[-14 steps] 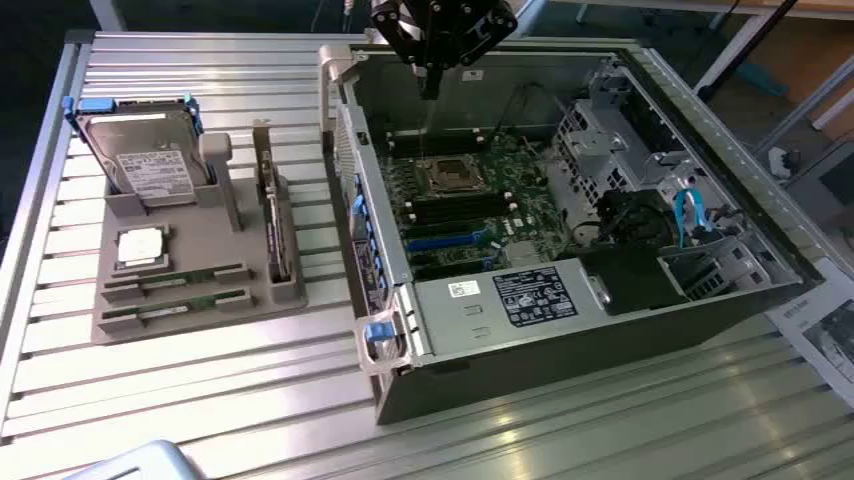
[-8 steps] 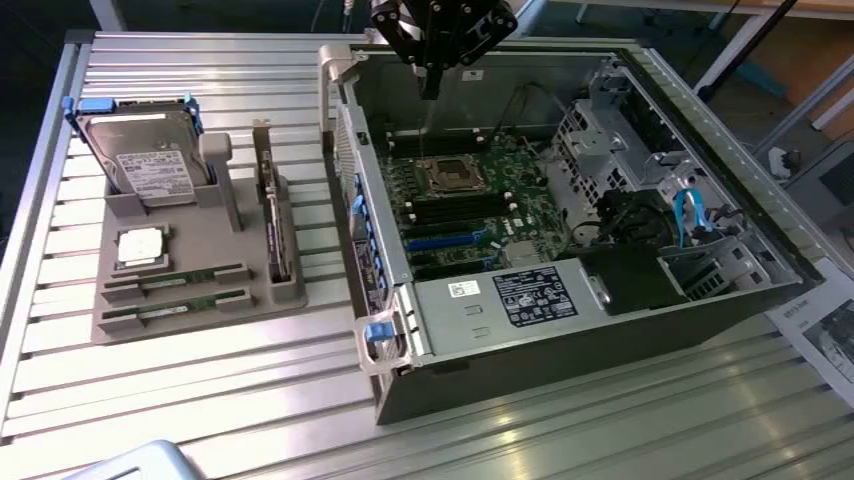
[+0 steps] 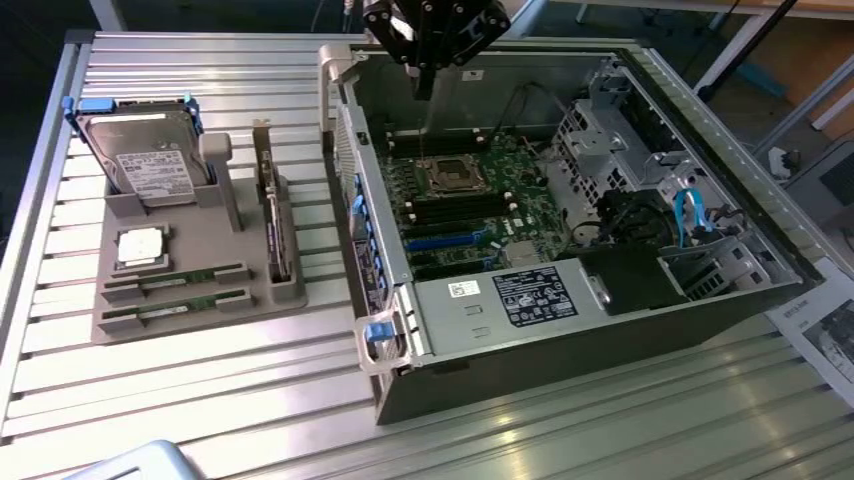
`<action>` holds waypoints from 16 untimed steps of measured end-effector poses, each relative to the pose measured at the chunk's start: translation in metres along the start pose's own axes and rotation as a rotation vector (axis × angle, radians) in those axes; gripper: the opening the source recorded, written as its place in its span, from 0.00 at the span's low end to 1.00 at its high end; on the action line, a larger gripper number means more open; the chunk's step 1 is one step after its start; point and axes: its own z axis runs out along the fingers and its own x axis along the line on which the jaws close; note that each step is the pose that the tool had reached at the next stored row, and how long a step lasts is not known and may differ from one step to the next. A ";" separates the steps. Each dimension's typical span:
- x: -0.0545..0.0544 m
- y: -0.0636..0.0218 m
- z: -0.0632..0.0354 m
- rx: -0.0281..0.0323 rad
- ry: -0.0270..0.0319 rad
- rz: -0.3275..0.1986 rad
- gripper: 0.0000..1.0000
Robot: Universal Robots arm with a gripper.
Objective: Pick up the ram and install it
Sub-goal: 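Reach for the ram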
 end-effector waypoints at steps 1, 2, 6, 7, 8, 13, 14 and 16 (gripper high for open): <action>0.002 -0.0002 0.0000 0.0000 0.0000 0.000 0.10; 0.005 -0.0004 -0.0001 0.0000 0.0000 0.000 0.10; 0.020 -0.0015 -0.0003 0.0000 0.0000 0.000 0.10; 0.024 -0.0018 -0.0003 0.0000 0.0000 0.000 0.10; 0.027 -0.0020 -0.0004 0.0000 0.0000 0.000 0.10; 0.046 -0.0034 -0.0008 0.0000 0.0000 0.000 0.10; 0.048 -0.0036 -0.0009 0.0000 0.0000 0.000 0.10; 0.056 -0.0042 -0.0010 0.0000 0.0000 0.000 0.10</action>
